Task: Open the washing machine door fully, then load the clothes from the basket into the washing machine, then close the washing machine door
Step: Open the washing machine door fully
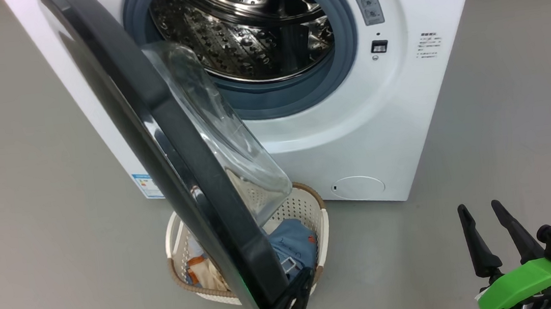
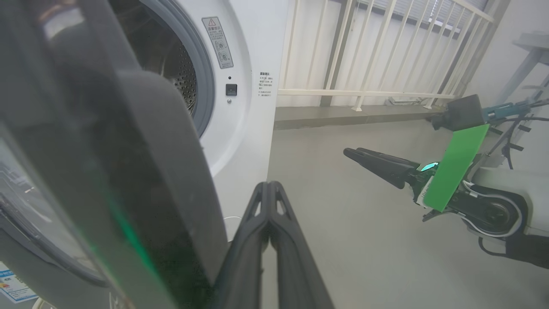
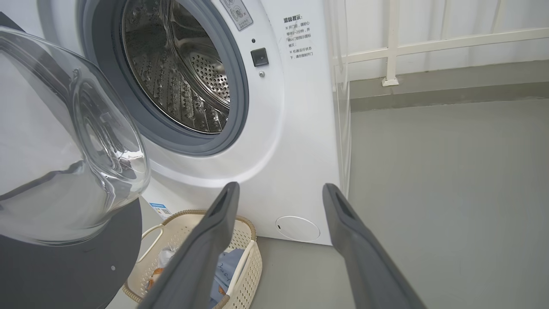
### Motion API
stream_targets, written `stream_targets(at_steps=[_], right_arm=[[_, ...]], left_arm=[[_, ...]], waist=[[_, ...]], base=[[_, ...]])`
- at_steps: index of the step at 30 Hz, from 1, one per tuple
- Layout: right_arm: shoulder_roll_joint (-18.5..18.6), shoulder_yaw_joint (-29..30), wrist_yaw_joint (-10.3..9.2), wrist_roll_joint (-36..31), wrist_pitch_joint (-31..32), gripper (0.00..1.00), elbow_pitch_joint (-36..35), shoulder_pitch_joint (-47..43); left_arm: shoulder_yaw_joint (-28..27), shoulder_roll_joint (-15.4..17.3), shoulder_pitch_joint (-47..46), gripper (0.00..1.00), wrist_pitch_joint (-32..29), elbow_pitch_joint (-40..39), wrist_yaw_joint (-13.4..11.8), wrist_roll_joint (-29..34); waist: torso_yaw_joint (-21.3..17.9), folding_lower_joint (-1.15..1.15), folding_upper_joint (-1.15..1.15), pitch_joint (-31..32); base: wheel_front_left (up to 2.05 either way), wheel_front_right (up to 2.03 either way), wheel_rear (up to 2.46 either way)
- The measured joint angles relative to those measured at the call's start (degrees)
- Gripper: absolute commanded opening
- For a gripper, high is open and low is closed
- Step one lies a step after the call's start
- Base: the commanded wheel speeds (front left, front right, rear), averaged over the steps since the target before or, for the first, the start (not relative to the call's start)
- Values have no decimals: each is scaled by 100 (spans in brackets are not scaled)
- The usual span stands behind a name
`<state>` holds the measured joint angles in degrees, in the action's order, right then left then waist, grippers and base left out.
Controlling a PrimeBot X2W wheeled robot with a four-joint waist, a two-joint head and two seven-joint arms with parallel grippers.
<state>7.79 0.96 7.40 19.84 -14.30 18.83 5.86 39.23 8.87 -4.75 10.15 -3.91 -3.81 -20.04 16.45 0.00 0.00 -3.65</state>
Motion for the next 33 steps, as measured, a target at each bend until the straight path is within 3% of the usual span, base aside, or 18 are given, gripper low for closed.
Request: stream_targets(at_steps=[33], right_arm=[[-32,-20,0,83,0,100,26,1]], left_arm=[[54,316,156,0,-260,-380,-130,-15]], waist=[[700,0,0,68]], base=[[0,0,0]])
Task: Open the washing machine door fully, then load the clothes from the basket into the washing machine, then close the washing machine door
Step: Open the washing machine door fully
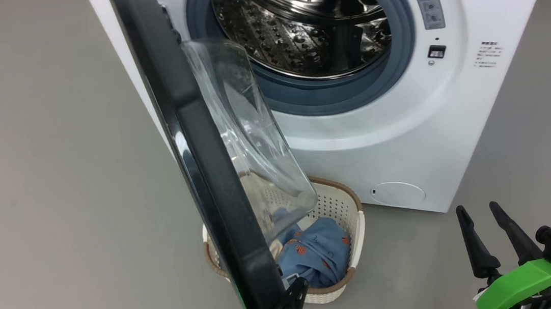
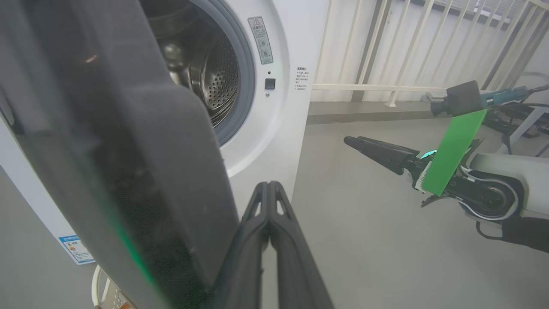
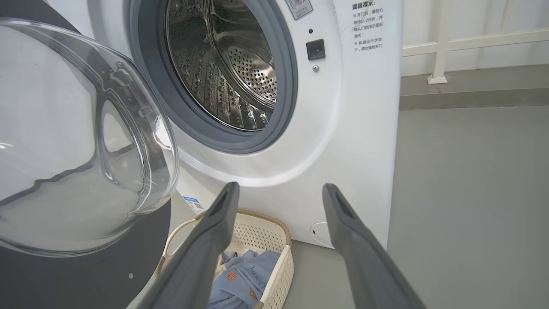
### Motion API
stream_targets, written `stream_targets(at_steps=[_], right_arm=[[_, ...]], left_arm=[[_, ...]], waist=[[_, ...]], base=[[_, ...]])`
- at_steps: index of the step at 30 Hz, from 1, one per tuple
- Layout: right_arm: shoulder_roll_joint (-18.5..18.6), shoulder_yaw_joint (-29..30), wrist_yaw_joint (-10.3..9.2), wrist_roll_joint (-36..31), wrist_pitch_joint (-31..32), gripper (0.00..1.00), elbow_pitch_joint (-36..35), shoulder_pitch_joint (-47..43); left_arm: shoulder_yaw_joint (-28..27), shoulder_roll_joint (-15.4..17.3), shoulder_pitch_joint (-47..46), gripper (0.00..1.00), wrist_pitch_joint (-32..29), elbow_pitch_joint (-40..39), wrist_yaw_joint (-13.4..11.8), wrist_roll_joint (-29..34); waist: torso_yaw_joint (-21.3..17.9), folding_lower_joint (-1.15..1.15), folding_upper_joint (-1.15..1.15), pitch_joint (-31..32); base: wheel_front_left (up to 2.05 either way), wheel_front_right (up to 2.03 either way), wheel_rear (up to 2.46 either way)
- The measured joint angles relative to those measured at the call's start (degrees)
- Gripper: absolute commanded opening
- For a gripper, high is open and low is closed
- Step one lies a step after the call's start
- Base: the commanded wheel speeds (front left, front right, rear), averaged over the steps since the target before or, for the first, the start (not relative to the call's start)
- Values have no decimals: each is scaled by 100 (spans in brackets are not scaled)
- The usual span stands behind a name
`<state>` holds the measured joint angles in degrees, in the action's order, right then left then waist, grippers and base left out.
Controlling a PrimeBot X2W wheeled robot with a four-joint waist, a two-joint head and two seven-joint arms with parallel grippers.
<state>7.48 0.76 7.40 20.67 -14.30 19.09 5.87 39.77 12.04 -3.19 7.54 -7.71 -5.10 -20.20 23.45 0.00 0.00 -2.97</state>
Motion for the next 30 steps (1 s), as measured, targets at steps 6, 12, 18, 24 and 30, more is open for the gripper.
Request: stream_targets(at_steps=[6,12,18,24,30], right_arm=[[-1,5,0,2,0,100,3,0],[-20,3,0,20,0,100,16,1],[-26,-1,0,27,0,100,27,1],[-26,2,0,27,0,100,36,1],[-27,2,0,56,0,100,38,2]], left_arm=[[23,53,1,0,-21,-36,-20,0],[47,119,-4,0,-75,-85,-16,0],[100,188,-22,0,-181,-241,-16,0],[107,213,-24,0,-267,-349,-22,-4],[110,213,-23,0,-310,-365,-55,-40]], waist=[[150,0,0,-15],[313,0,0,-37],[453,0,0,-79],[573,0,0,-101],[696,0,0,-113]], base=[[0,0,0],[0,0,0],[0,0,0],[0,0,0],[0,0,0]])
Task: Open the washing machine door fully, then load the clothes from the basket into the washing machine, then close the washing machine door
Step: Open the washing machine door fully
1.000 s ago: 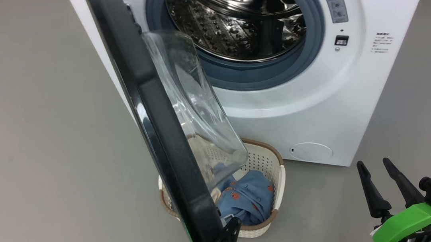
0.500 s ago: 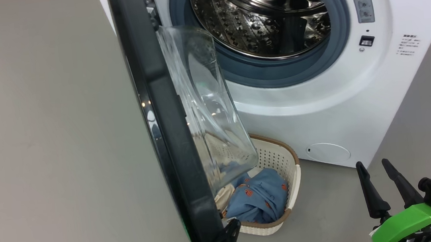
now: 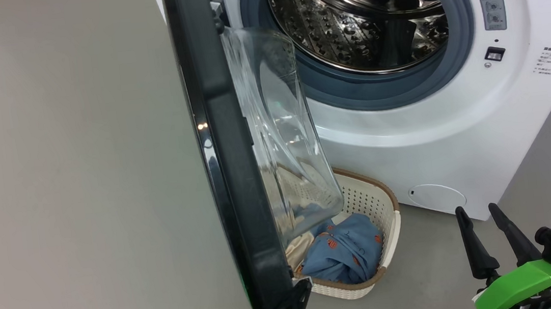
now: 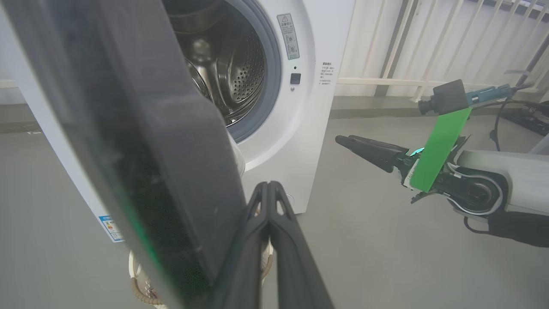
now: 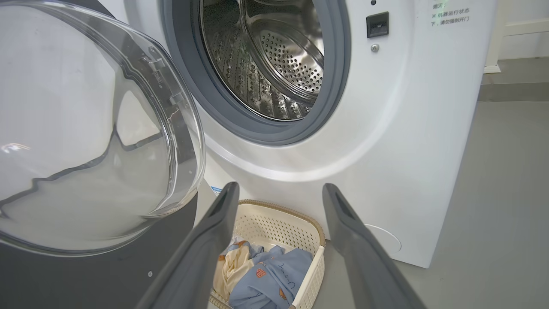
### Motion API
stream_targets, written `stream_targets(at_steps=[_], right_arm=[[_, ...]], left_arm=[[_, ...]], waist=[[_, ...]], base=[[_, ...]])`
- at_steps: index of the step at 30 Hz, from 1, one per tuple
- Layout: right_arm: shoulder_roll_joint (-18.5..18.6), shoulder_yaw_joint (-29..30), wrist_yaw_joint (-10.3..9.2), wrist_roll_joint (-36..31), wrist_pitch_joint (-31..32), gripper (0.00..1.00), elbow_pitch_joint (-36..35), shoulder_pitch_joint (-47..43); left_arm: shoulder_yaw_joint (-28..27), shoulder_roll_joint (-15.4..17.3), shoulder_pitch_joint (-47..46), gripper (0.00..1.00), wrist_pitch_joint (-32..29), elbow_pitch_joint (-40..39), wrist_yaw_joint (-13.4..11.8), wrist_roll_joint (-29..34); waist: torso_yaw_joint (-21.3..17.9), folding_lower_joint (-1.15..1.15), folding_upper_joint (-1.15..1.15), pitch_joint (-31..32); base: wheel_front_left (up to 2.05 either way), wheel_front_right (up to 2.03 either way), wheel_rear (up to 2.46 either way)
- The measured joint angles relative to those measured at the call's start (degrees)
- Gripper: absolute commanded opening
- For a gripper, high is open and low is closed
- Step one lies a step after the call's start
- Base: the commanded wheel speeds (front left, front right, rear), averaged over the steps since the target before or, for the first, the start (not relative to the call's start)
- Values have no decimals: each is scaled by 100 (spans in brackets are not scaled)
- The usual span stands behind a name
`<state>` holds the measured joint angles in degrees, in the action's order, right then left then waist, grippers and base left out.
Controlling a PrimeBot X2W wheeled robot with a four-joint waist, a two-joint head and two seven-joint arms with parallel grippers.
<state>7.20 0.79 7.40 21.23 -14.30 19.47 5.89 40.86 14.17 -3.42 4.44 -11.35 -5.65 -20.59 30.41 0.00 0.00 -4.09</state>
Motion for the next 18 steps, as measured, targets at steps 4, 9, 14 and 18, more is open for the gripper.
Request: stream_targets(at_steps=[4,9,14,18], right_arm=[[-2,-21,0,2,0,100,7,7],[3,-104,0,13,0,100,71,74],[13,-209,0,56,0,100,129,245],[18,-259,0,58,0,100,178,267]], left_arm=[[2,5,5,0,-16,-26,-51,0],[-15,26,48,0,-24,-90,-169,0],[-89,59,117,0,-58,-114,-334,0],[-172,112,128,0,-75,-115,-430,-1]], waist=[[46,0,0,-28],[71,0,0,-78],[91,0,0,-111],[99,0,0,-129]], base=[[0,0,0],[0,0,0],[0,0,0],[0,0,0]])
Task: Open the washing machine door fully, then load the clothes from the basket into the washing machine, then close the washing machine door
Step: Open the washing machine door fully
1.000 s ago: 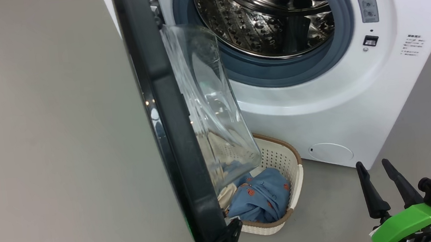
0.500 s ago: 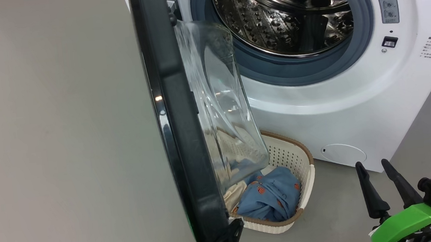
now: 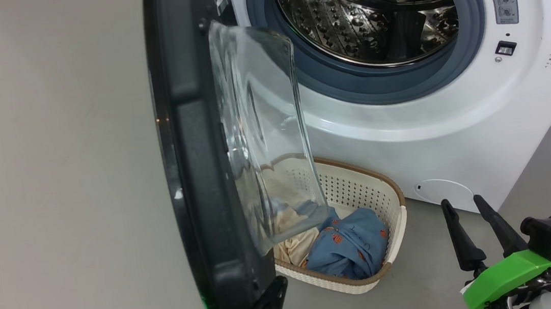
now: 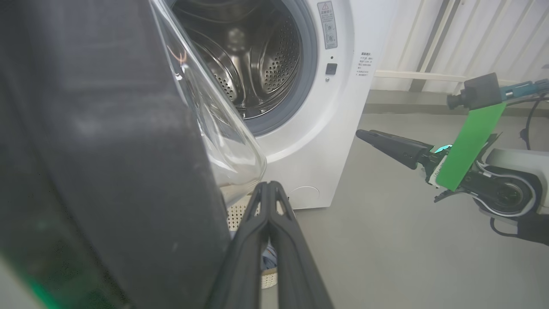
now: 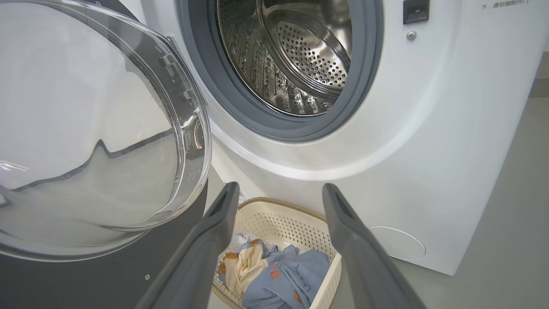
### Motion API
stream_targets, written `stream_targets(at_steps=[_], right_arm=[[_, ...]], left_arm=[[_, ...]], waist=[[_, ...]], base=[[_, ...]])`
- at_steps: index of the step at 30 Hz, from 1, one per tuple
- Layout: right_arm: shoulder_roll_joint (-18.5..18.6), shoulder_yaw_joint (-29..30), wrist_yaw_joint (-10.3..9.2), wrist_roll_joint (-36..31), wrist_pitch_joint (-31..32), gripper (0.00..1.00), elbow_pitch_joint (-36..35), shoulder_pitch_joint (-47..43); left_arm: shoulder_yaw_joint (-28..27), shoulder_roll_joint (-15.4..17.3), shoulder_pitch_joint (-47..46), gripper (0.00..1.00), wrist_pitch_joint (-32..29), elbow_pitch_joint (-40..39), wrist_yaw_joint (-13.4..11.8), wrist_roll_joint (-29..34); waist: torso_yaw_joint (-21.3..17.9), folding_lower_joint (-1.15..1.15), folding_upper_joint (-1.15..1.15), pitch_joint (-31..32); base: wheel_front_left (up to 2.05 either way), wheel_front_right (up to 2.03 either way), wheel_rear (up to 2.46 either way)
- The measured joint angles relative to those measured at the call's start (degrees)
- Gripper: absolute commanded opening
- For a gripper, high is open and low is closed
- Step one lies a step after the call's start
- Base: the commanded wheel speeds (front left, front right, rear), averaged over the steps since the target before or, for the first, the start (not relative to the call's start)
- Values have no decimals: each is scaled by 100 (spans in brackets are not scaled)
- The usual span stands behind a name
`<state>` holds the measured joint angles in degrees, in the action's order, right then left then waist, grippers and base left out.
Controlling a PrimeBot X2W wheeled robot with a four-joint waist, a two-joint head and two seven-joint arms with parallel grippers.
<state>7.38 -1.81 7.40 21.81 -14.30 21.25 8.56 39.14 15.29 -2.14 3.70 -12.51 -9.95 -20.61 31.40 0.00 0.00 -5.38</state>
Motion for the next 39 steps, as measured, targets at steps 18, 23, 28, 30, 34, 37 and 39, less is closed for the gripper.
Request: stream_targets(at_steps=[18,23,28,30,34,37,39], right_arm=[[111,-175,0,54,0,100,80,96],[153,-241,0,54,0,100,103,170],[175,-231,0,55,0,100,103,175],[175,-226,0,55,0,100,103,176],[175,-194,0,55,0,100,99,175],[179,-156,0,55,0,100,90,173],[188,-130,0,55,0,100,78,169]], left_arm=[[-571,93,247,0,242,219,-393,-286],[-1195,149,308,0,538,589,-558,-605],[-1735,244,289,0,701,906,-669,-876],[-1792,256,233,0,743,1005,-667,-935],[-1956,256,44,0,784,1267,-656,-1016],[-2091,260,-108,0,826,1506,-642,-1070],[-2168,269,-200,0,842,1649,-641,-1133]], waist=[[23,0,0,-40],[27,0,0,-83],[26,0,0,-115],[23,0,0,-121],[17,0,0,-116],[11,0,0,-110],[9,0,0,-110]], base=[[0,0,0],[0,0,0],[0,0,0],[0,0,0],[0,0,0],[0,0,0],[0,0,0]])
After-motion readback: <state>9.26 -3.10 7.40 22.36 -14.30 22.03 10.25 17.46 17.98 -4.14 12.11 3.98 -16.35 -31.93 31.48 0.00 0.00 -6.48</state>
